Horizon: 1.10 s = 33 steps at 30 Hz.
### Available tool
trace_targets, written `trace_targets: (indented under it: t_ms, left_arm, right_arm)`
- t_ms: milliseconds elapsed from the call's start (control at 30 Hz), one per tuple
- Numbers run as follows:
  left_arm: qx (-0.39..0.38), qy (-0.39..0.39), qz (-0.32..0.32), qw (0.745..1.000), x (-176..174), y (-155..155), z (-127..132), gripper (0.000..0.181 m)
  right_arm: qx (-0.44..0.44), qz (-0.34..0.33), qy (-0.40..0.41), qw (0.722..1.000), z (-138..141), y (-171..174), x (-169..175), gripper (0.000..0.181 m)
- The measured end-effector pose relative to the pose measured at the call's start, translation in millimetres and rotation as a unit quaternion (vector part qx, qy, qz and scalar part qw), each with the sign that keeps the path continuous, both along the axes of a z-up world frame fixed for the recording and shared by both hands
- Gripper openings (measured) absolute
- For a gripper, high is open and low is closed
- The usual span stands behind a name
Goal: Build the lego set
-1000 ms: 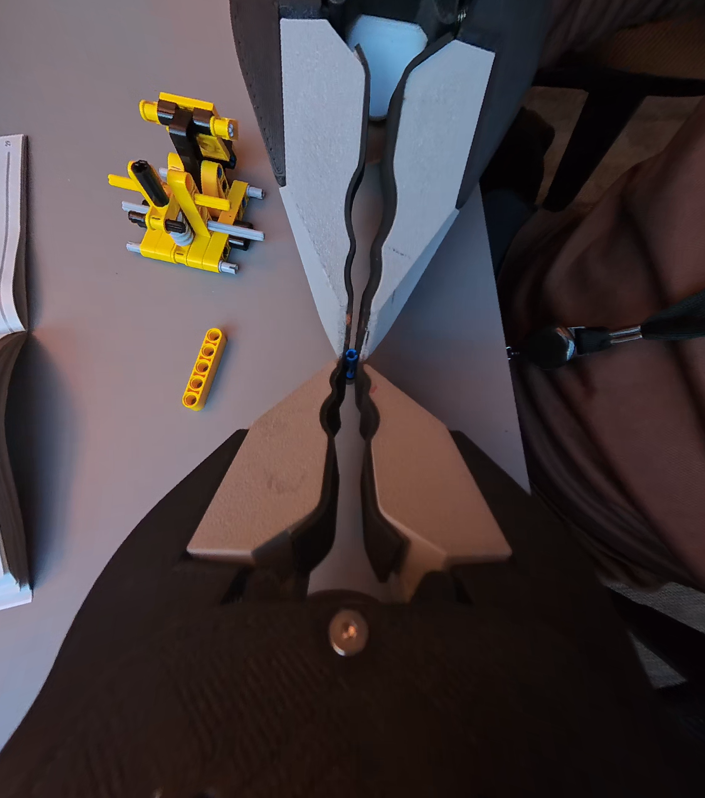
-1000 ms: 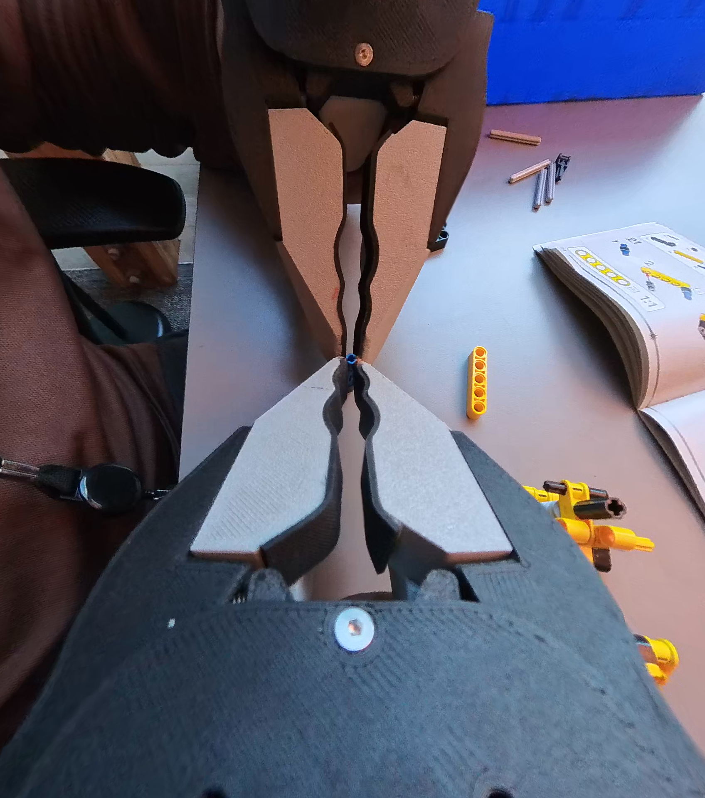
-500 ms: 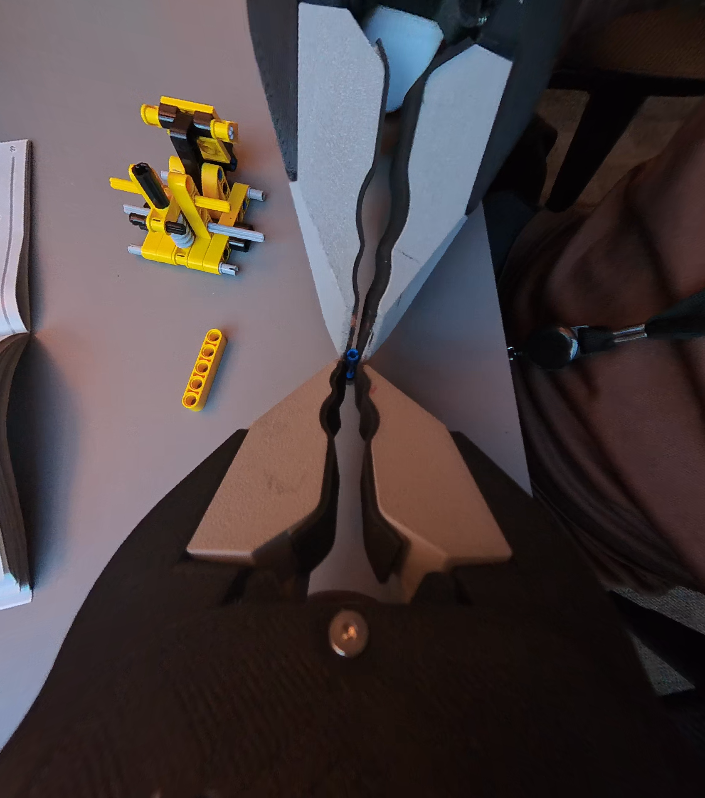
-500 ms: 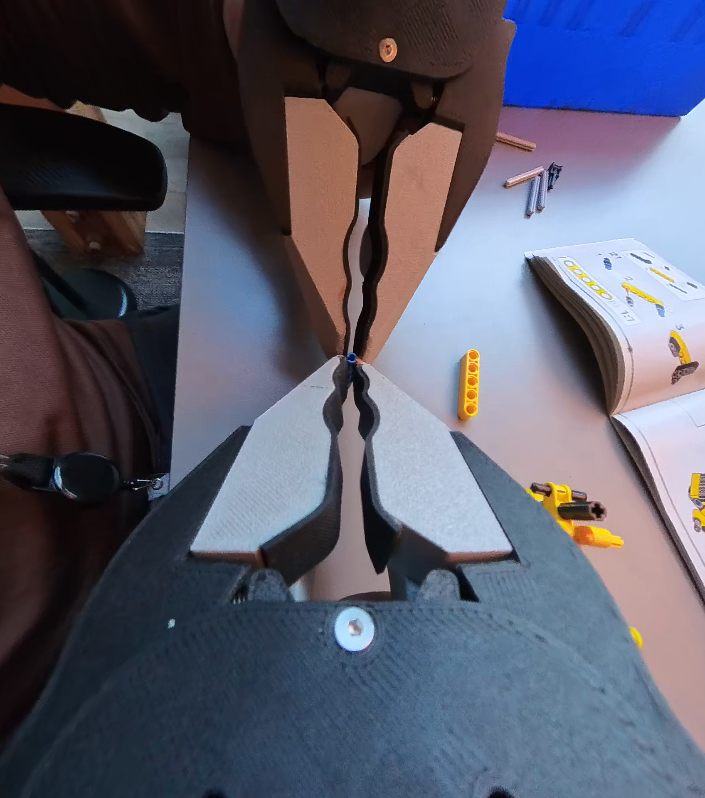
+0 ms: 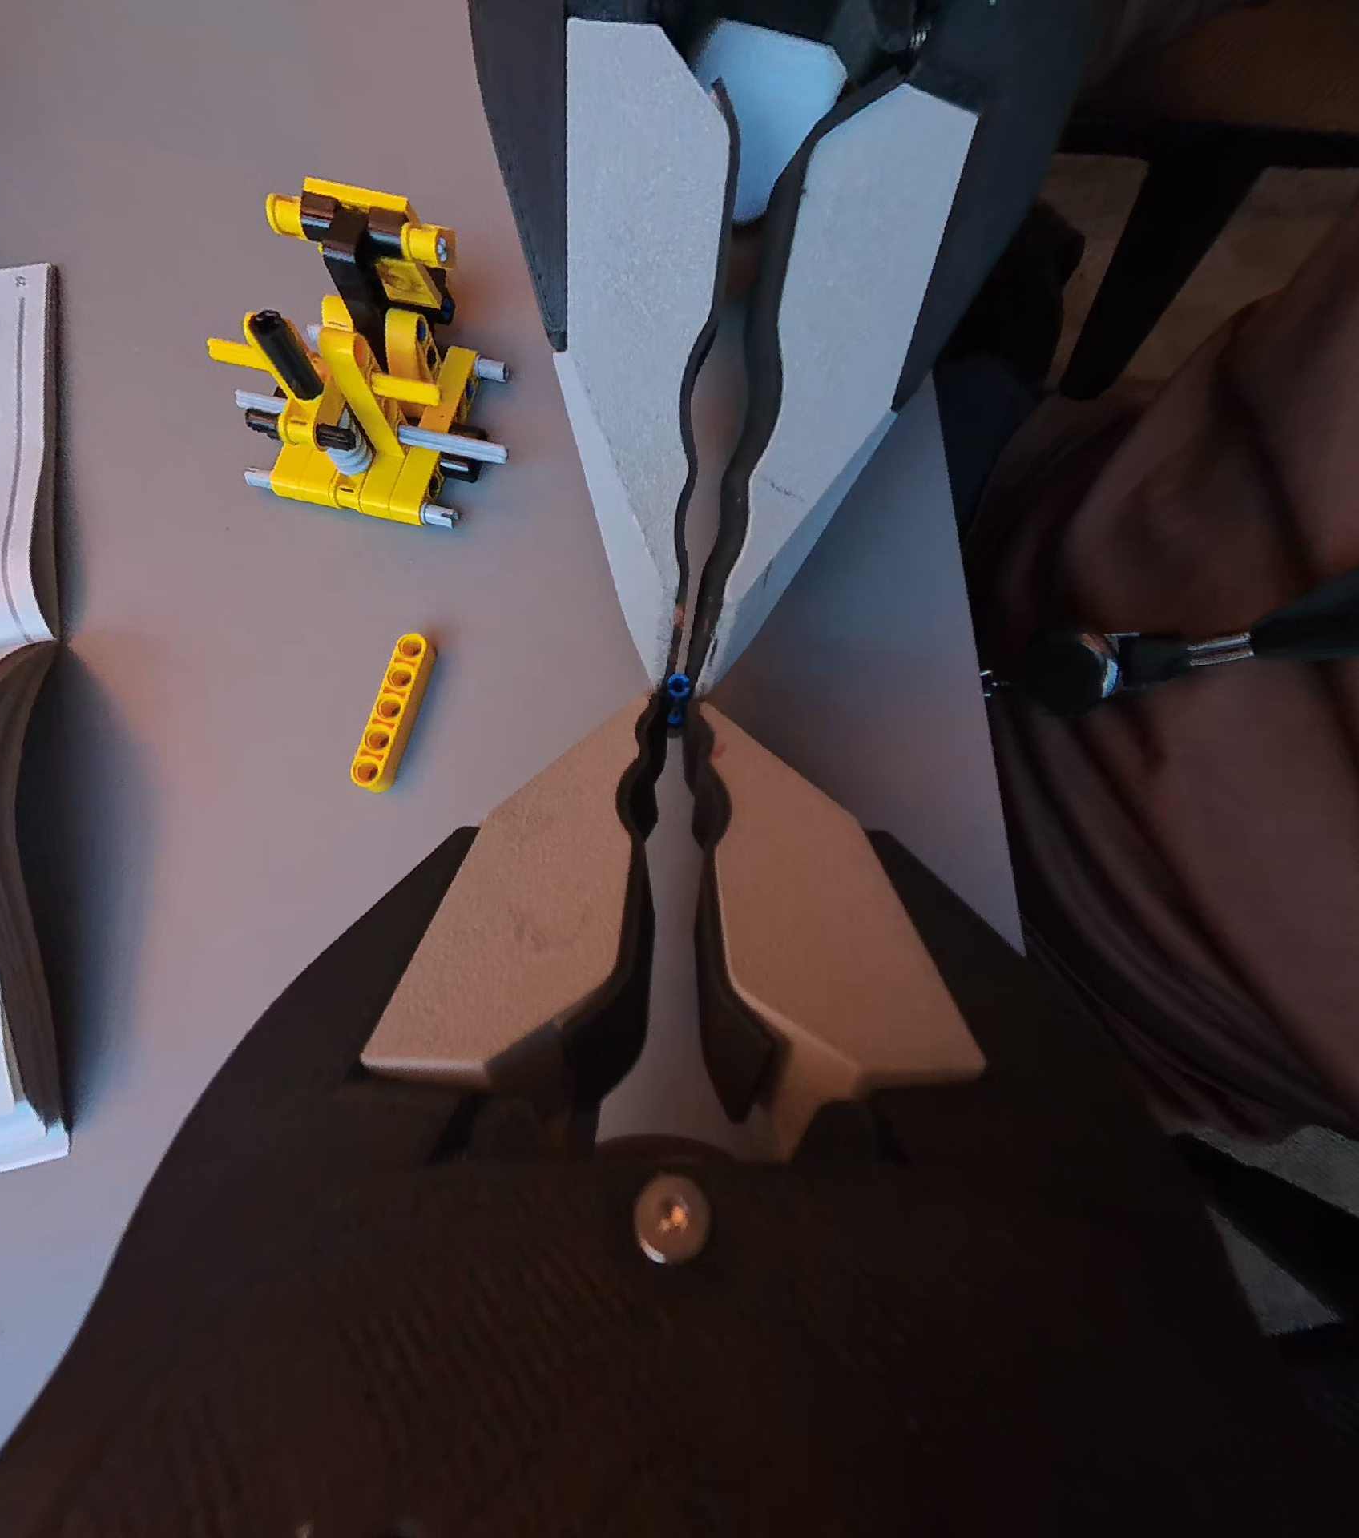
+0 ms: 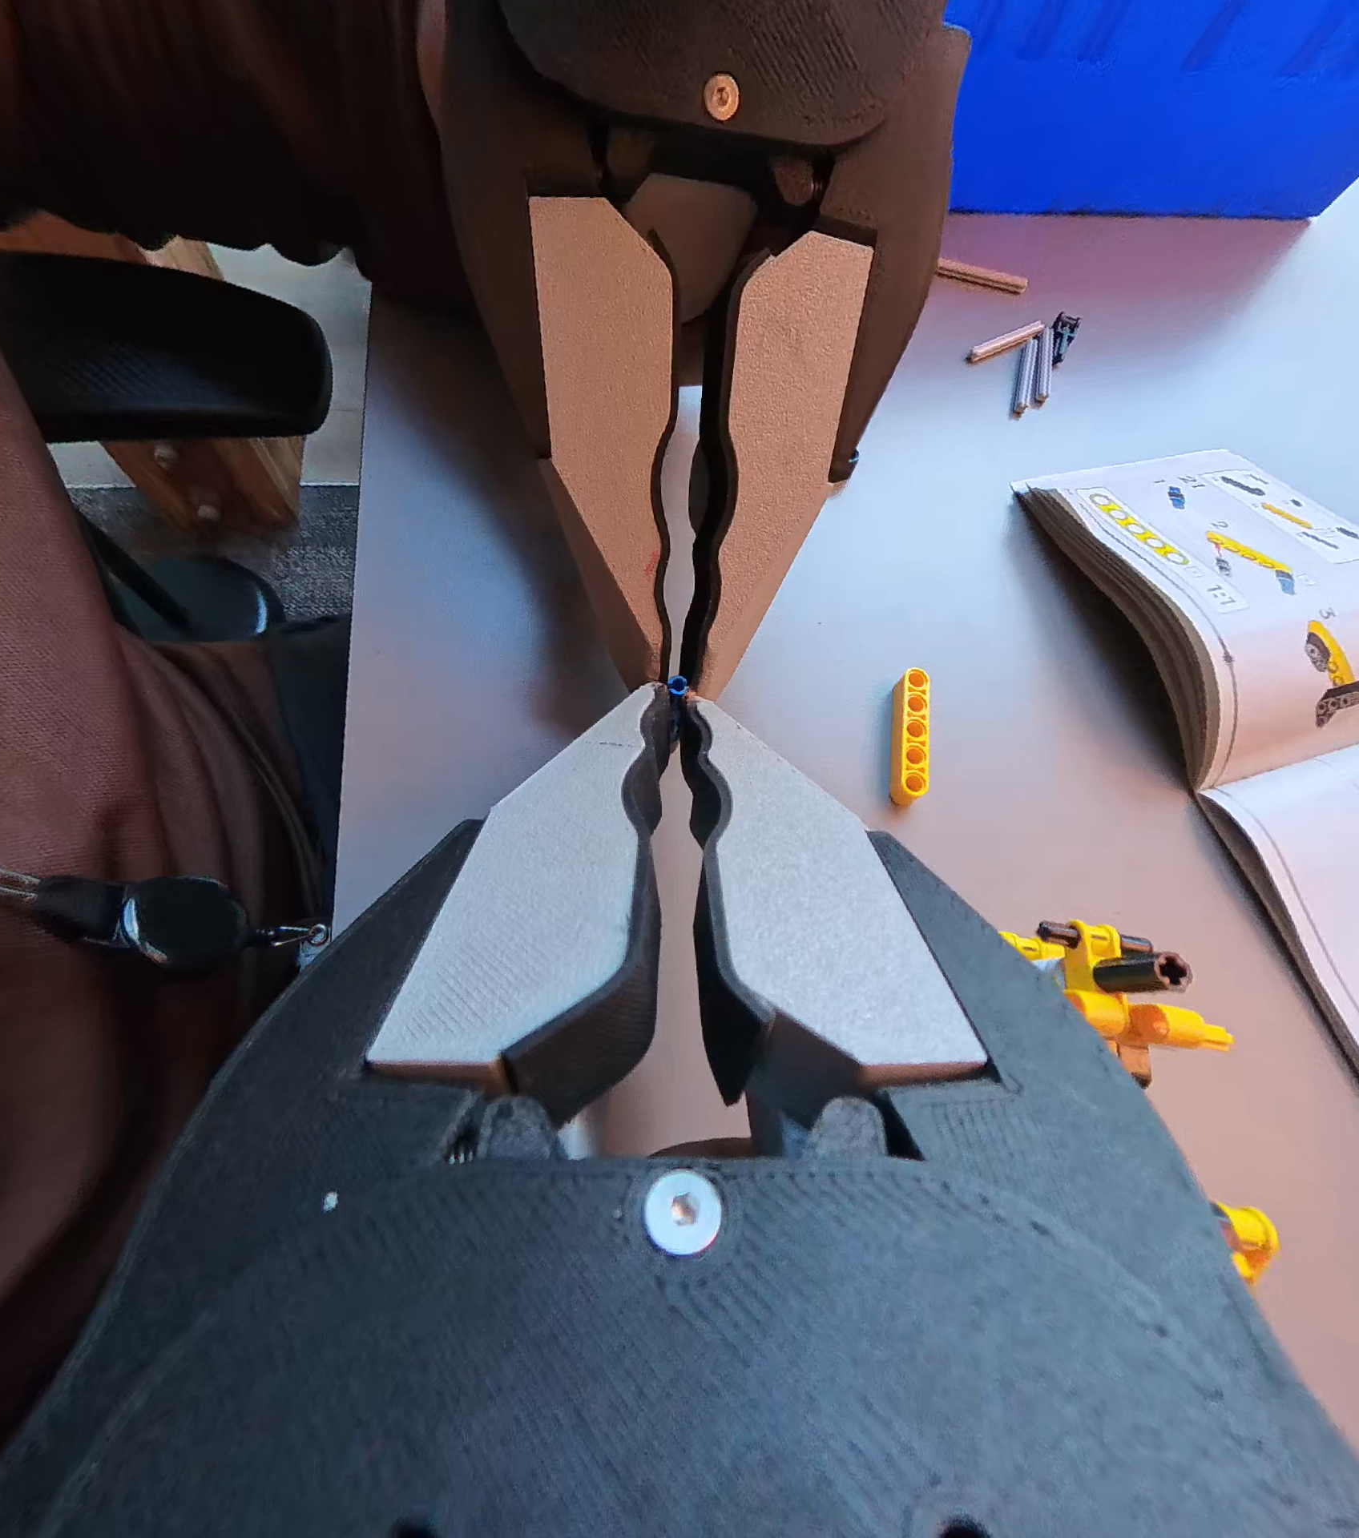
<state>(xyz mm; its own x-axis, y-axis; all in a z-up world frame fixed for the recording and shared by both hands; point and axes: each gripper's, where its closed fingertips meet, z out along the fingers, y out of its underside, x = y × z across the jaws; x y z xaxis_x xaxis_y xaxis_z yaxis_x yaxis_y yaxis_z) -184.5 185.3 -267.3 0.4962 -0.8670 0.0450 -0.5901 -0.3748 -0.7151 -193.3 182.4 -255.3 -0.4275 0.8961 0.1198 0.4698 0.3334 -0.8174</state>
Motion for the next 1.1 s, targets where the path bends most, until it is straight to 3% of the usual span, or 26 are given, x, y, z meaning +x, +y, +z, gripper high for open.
trace_targets:
  t_ms: [233,333,667,1100]
  left_arm:
    - [-0.02,0.009,-0.003,1.0,1,0,0,0.001]
    - [-0.021,0.018,0.001,1.0,2,1,0,0.002]
    - [-0.025,0.015,0.011,1.0,1,0,0,0.001]
    - [-0.03,0.009,-0.005,0.999,1,0,0,0.001]
  right_arm:
    - [-0.043,0.002,-0.015,0.999,2,0,1,0.001]
    - [-0.044,0.005,-0.033,0.998,6,3,2,0.011]
    - [0.116,0.08,-0.108,0.984,8,2,2,0.0]
    - [0.189,0.141,-0.175,0.956,5,0,0,0.0]
